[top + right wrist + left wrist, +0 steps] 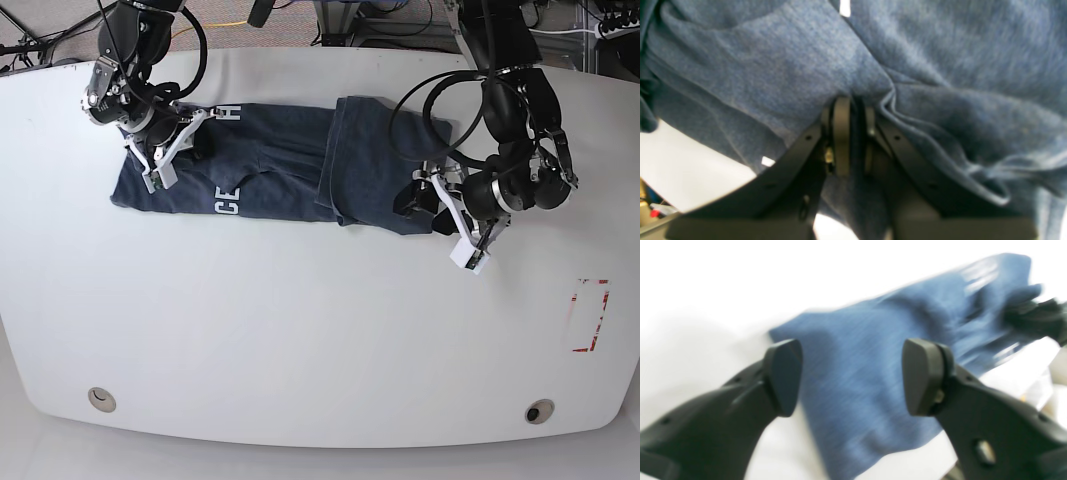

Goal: Fold the T-shirt properly
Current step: 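Fold the strip end with the left gripper toward the right gripper, then grasp the other strip end with the right gripper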

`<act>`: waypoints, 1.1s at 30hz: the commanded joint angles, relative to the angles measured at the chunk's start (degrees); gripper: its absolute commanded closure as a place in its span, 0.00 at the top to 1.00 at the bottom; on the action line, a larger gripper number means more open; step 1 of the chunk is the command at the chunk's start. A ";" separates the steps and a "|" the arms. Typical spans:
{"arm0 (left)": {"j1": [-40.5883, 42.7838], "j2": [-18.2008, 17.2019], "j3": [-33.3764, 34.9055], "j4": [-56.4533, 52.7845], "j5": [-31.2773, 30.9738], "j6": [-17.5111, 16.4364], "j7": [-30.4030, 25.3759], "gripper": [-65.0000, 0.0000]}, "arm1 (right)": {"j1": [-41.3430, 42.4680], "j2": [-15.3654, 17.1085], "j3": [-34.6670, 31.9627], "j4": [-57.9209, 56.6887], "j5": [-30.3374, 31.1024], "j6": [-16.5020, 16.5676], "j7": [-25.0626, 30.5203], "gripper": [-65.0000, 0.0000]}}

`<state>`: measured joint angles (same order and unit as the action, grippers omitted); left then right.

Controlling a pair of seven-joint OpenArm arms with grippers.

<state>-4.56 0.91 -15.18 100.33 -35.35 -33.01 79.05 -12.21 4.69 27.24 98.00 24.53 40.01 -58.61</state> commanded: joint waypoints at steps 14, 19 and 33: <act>-0.50 -0.69 6.52 -10.88 13.33 -0.17 -13.51 0.14 | 3.55 0.10 0.84 14.14 0.92 -0.01 -5.96 0.61; 1.70 -1.57 6.78 -13.35 15.35 -0.17 -15.27 0.14 | 6.98 0.10 10.16 12.38 0.92 -0.01 -9.48 0.63; 3.46 -5.08 6.87 -15.19 15.62 -0.26 -17.20 0.14 | 13.22 9.69 27.30 -9.42 16.74 -0.01 -17.30 0.95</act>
<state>-0.89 -3.57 -8.25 85.84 -22.09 -33.47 60.10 0.12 12.45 55.13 90.39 39.11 39.88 -76.62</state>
